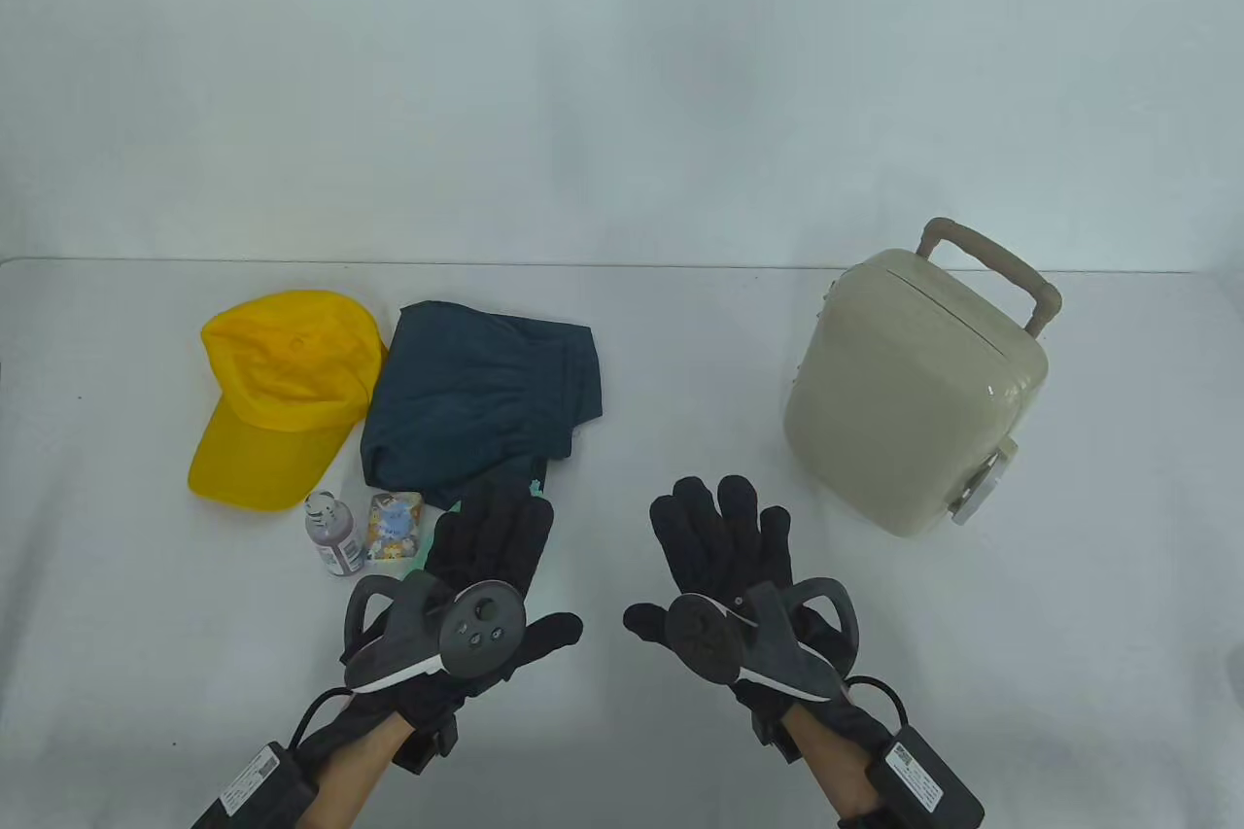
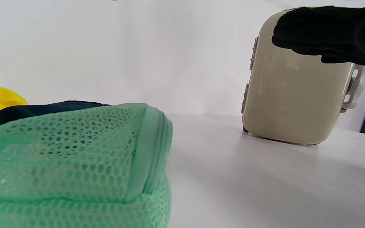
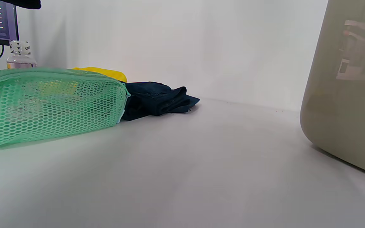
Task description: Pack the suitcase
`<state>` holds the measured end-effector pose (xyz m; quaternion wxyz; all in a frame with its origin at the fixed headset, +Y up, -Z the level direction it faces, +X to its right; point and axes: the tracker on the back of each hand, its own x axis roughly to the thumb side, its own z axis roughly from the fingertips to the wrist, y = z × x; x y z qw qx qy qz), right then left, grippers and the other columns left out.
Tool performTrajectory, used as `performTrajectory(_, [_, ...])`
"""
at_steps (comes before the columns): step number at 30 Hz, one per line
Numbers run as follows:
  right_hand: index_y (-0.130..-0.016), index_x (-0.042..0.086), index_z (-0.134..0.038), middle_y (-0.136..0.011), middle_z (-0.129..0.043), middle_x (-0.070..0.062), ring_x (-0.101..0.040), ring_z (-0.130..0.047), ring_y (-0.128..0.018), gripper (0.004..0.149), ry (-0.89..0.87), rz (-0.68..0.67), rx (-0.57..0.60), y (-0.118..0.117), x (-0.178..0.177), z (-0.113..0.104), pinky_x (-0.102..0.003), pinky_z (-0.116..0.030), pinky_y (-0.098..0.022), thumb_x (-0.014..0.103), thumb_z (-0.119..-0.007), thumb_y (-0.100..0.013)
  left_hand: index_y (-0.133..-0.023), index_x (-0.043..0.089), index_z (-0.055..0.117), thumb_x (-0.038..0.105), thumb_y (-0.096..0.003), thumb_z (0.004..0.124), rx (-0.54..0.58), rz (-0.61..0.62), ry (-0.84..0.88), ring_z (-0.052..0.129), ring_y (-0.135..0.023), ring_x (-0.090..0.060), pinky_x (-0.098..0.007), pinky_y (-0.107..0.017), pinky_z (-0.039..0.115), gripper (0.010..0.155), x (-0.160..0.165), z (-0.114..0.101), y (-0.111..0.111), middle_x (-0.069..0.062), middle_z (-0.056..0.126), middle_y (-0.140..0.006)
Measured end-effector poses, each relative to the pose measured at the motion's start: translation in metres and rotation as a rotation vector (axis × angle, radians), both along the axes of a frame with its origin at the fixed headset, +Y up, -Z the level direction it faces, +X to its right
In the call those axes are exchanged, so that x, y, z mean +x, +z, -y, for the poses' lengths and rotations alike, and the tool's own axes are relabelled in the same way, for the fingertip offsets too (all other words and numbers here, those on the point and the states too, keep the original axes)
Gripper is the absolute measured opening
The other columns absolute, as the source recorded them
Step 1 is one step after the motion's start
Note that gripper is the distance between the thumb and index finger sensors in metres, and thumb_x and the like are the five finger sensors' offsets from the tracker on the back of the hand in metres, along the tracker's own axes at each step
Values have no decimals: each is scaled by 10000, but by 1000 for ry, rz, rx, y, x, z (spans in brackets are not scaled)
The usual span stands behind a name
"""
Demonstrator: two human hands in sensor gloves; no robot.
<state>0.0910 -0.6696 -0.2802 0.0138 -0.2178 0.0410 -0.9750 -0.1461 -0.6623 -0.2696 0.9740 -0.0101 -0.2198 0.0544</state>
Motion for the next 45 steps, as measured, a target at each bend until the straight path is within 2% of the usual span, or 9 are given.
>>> performTrajectory(17, [-1156, 157, -192, -1254, -252, -135, -521, -363, -1136, 936, 8, 12, -17, -1, 0, 0, -698, -389, -757, 741, -389, -452, -1164, 155, 118, 721, -469, 513, 4, 10, -3, 137, -1137, -450, -584, -821, 323, 979, 0, 0, -1, -172, 98, -1234])
performTrajectory(21, [-1159, 159, -209, -1253, -278, -136, -510, -403, -1134, 934, 2, 15, 6, 0, 0, -7, -691, -415, -758, 744, -389, -453, -1165, 161, 125, 719, -470, 519, 17, 11, -21, 149, -1142, -451, -593, -820, 337, 974, 1, 0, 0, -171, 113, -1238])
performTrajectory(24, [-1160, 165, -226, -1251, -296, -132, -500, -441, -1132, 923, -25, 38, 47, -1, 3, -20, -689, -443, -756, 740, -402, -460, -1169, 162, 134, 717, -471, 524, 29, 9, -38, 159, -1145, -452, -597, -819, 343, 973, 1, 0, 0, -171, 123, -1242])
performTrajectory(27, [-1160, 172, -257, -1249, -323, -129, -483, -480, -1128, 909, -41, 102, 131, -5, 13, -46, -679, -475, -756, 735, -422, -466, -1169, 168, 138, 716, -473, 525, 39, 4, -35, 162, -1147, -450, -599, -819, 342, 967, 1, -1, 0, -168, 128, -1244])
performTrajectory(34, [-1156, 168, -338, -1233, -421, -133, -453, -584, -1097, 888, -26, 349, 289, -35, 66, -130, -650, -532, -753, 725, -478, -479, -1176, 198, 160, 710, -478, 539, 60, -5, -44, 183, -1158, -444, -613, -816, 360, 944, -1, -3, 1, -147, 154, -1253])
performTrajectory(39, [-1150, 144, -387, -1211, -486, -155, -440, -653, -1057, 885, 47, 550, 261, -71, 104, -167, -629, -581, -738, 711, -532, -486, -1177, 201, 170, 708, -480, 543, 68, -2, -56, 203, -1163, -444, -616, -814, 371, 939, 1, -3, 2, -145, 169, -1256])
performTrajectory(45, [-1148, 120, -414, -1193, -535, -172, -436, -703, -1021, 897, 162, 697, 151, -110, 122, -173, -609, -630, -716, 707, -553, -484, -1177, 203, 173, 707, -481, 545, 70, -14, -56, 219, -1166, -446, -618, -812, 379, 937, -1, -4, 1, -142, 185, -1258])
